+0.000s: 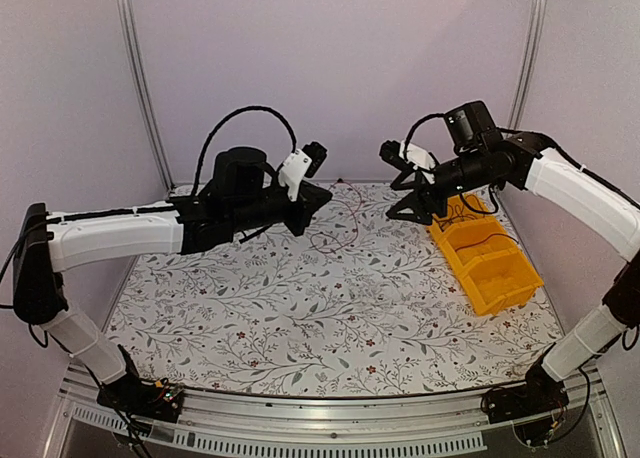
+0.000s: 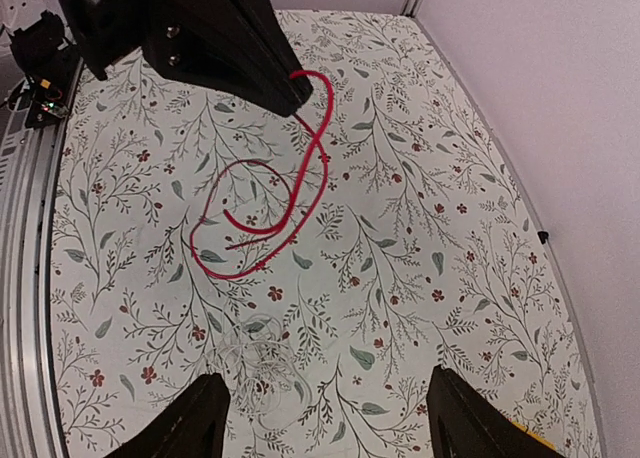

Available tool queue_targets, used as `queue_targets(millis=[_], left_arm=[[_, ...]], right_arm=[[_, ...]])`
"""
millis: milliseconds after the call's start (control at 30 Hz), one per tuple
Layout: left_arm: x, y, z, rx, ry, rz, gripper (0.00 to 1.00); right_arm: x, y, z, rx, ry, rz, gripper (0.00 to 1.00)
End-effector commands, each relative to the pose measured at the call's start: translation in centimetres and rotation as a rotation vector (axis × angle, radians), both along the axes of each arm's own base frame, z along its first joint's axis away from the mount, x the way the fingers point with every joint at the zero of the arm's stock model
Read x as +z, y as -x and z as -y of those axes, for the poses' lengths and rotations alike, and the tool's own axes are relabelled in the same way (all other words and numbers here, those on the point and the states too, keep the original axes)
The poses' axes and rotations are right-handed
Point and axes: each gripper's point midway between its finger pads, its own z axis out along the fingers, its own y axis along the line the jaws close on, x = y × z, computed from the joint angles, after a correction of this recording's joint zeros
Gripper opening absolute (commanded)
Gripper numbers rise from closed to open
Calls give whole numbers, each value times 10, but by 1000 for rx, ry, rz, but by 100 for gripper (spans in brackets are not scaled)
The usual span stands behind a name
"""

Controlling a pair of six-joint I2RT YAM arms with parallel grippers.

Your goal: Untangle the cables

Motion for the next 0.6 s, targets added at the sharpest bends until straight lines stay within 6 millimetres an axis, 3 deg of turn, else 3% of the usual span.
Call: queue_targets(millis=[0, 100, 233, 367, 433, 500, 567], left_arm=[[-9, 3, -6, -32, -4, -12, 0], [-10, 9, -7, -47, -3, -16, 0], [-13, 13, -5, -59, -11, -27, 0], [-11, 15, -4, -70, -8, -28, 0], [-10, 17, -4, -73, -5, -28, 0], [-9, 17, -4, -73, -3, -28, 0], [-9, 17, -4, -74, 1, -31, 0]], right_arm=[[22, 22, -32, 112, -38, -14, 72], [25, 23, -51, 145, -53, -60, 73], [13, 29, -80, 200, -47, -115, 73], [3, 24, -95, 175, -38, -120, 70], [1, 21, -97, 160, -38, -128, 63], [0, 19, -98, 151, -40, -133, 49], [2, 19, -98, 152, -49, -131, 26]])
